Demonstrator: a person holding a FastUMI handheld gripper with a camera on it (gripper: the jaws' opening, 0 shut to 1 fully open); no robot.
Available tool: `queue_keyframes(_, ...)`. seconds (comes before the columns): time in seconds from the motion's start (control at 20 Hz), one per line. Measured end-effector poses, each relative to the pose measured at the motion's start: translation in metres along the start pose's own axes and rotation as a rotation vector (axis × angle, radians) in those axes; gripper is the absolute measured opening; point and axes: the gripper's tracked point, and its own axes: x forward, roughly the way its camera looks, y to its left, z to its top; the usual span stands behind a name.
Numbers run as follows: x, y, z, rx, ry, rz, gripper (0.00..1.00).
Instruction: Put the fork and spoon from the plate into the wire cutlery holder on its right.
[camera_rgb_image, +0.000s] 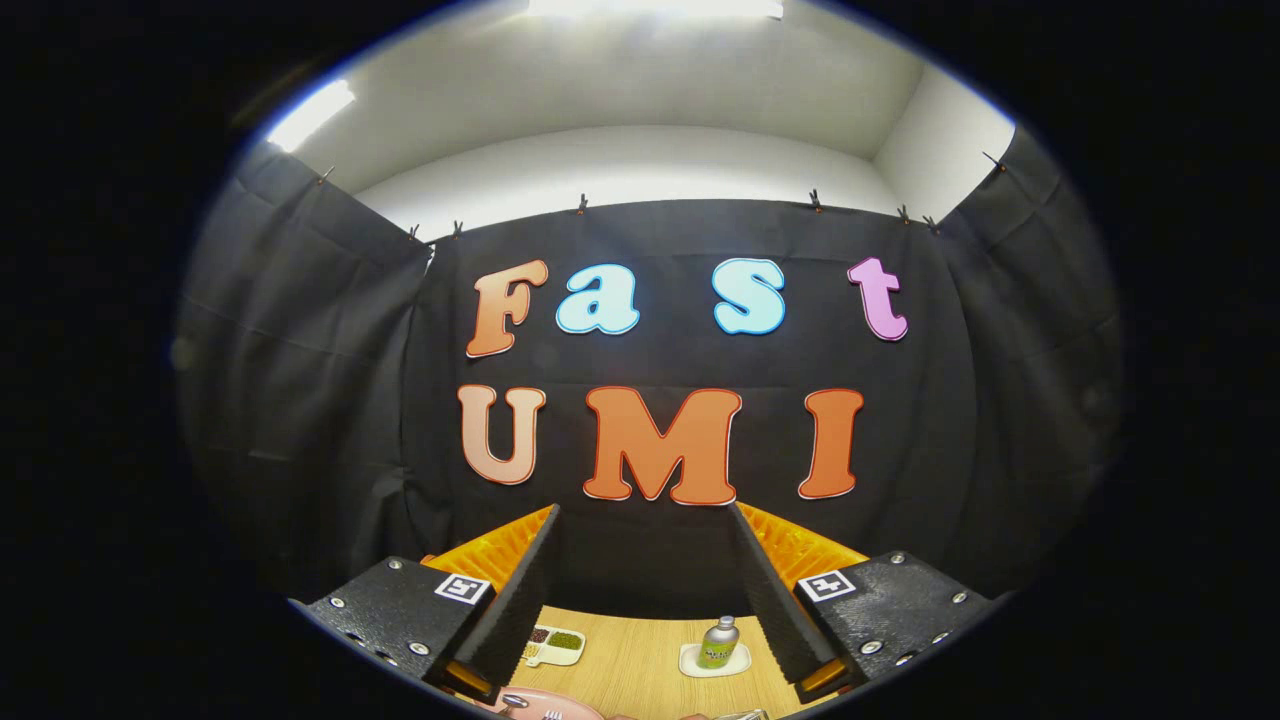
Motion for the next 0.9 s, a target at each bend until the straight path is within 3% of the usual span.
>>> queue_keyframes(0.3, 0.004, -0.001, -0.007, -0.009, 0.011, -0.010, 0.96)
queue_keyframes(0.9, 0.009, 0.047, -0.148, 0.042, 0.401, 0.068, 0.96)
